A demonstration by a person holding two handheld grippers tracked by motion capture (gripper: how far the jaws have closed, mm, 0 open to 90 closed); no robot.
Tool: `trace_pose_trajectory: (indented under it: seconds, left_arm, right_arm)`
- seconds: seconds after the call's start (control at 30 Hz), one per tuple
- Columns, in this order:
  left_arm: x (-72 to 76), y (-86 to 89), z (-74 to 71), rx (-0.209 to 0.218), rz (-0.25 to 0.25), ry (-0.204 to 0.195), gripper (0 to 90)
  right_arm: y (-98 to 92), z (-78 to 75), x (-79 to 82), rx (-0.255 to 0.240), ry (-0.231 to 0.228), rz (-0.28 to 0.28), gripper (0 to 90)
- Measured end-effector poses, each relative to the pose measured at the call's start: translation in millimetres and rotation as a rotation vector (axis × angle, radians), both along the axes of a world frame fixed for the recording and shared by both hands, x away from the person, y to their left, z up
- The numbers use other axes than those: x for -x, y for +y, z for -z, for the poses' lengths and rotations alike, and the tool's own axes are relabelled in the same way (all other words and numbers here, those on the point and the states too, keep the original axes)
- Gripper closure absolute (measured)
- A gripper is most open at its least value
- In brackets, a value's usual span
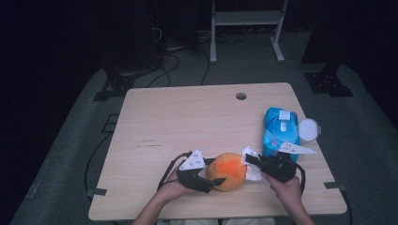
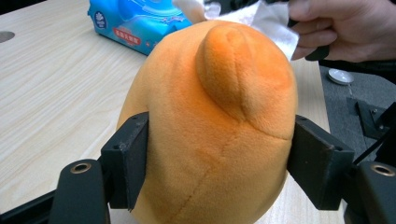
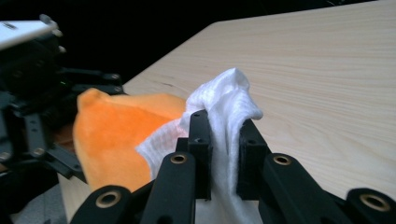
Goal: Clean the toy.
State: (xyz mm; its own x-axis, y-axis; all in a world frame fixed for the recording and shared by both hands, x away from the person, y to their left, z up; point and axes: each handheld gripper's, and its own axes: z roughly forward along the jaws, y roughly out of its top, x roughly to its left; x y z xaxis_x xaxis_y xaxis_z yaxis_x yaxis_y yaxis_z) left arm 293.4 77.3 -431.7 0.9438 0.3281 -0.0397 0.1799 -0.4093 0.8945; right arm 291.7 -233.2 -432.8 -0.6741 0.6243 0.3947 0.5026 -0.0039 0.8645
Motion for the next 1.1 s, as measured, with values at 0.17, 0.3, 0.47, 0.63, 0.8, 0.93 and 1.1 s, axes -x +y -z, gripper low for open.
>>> trace_pose_trajectory:
  seconds: [0.17,0.3,0.47,0.63,0.8,0.93,1.1]
  left_arm:
    - [-1.0,3.5,-6.3,0.007,-0.006,0.004,31.4]
    - [1.6,-0.1,-7.7,-0.006,0.004,-0.013,32.6]
    - [1.7,2.8,-13.3,0.015,-0.015,-0.001,33.7]
    - [3.4,-2.4,-14.8,-0.009,-0.024,-0.024,34.6]
    - [9.1,-10.6,-12.8,-0.041,-0.006,-0.062,32.7]
    - [4.6,-10.8,-8.9,0.006,-0.023,-0.021,18.9]
    - [5.0,-16.7,-1.9,-0.021,-0.03,-0.023,12.1]
  right_arm:
    - [5.0,-15.9,8.1,-0.002,-0.064,-0.015,78.8]
    - [22.6,-24.5,15.3,0.0,-0.106,-0.082,78.7]
    - [24.7,-11.6,10.3,0.107,-0.088,-0.054,78.6]
    - [36.3,-25.5,20.1,0.016,-0.126,-0.132,78.6]
    - [45.3,-25.5,22.2,0.035,-0.152,-0.168,78.1]
    - [31.1,-18.2,17.0,0.034,-0.102,-0.097,78.1]
    - [48.8,-30.6,27.1,0.049,-0.168,-0.159,78.0]
